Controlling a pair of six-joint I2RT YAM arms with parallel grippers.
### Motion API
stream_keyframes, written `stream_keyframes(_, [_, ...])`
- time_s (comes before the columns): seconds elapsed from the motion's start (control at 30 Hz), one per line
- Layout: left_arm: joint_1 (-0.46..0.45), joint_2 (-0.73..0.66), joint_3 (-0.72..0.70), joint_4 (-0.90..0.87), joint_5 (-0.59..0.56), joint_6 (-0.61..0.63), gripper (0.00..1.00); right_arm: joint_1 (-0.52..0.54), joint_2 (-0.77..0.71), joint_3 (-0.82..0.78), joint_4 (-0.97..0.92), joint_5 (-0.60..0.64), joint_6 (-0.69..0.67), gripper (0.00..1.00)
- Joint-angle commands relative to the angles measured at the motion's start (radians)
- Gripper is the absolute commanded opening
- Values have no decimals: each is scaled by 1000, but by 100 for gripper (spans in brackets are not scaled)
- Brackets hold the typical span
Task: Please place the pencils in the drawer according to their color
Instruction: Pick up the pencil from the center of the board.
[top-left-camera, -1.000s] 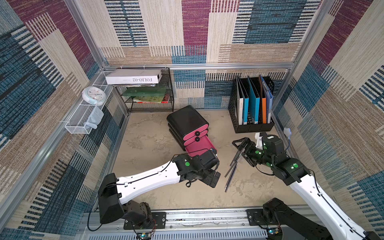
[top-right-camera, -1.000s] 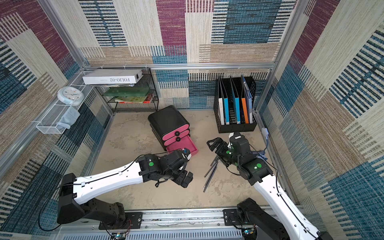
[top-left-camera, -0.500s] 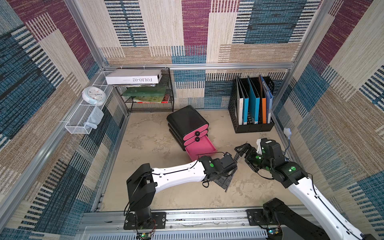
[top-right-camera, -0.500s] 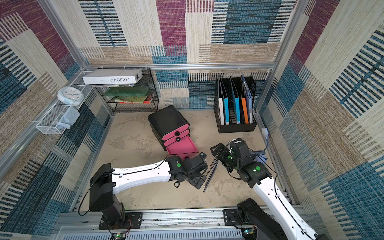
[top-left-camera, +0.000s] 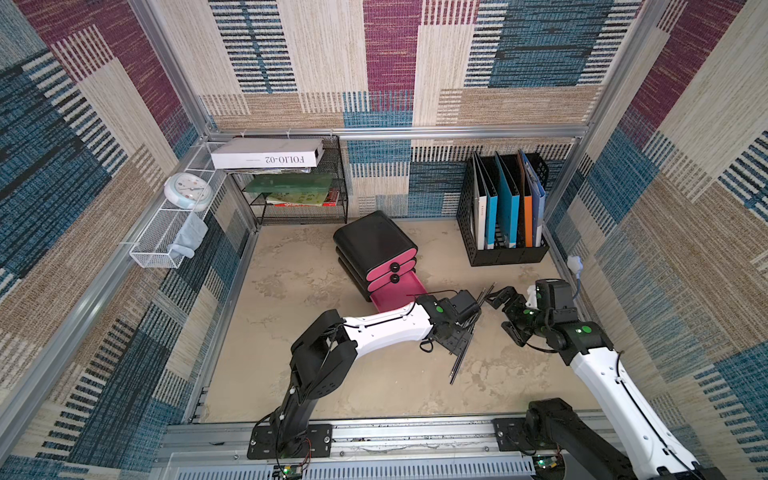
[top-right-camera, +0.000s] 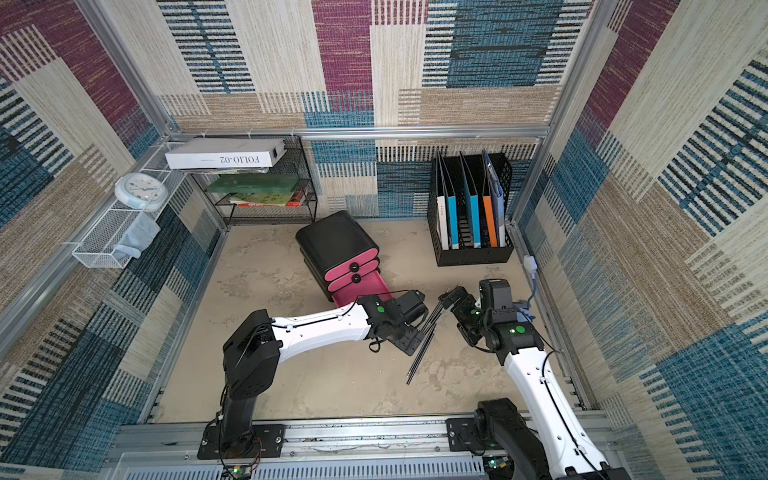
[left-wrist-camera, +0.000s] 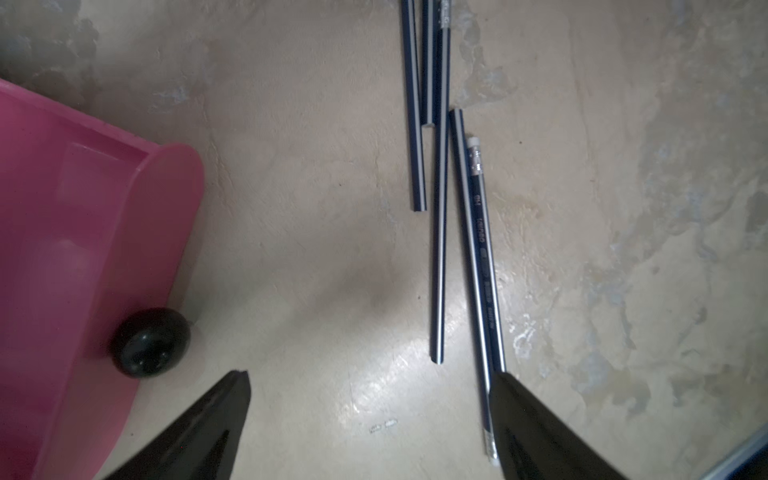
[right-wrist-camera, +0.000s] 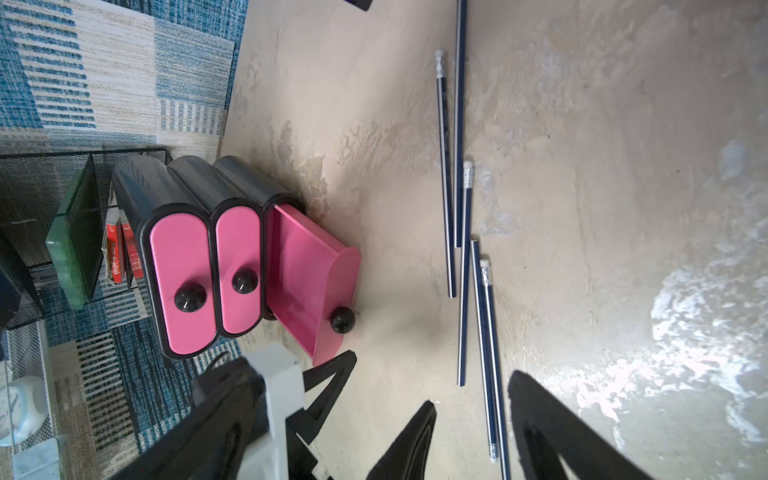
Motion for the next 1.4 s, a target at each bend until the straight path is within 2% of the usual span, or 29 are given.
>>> stream_keyframes(0.0, [5, 21, 24, 13, 49, 43, 90, -21, -7, -28, 43, -52, -1, 99])
stream_keyframes(0.4, [13, 79, 46, 14, 100, 78, 77, -41, -34, -127, 114, -87, 57, 99])
stream_keyframes(0.6, [15, 96, 45, 17, 110, 80, 76, -41, -37, -150, 129, -96, 59, 99])
stream_keyframes(1.37, [11, 189, 113, -29, 81, 90, 62, -49, -21, -172, 189, -130, 69, 98])
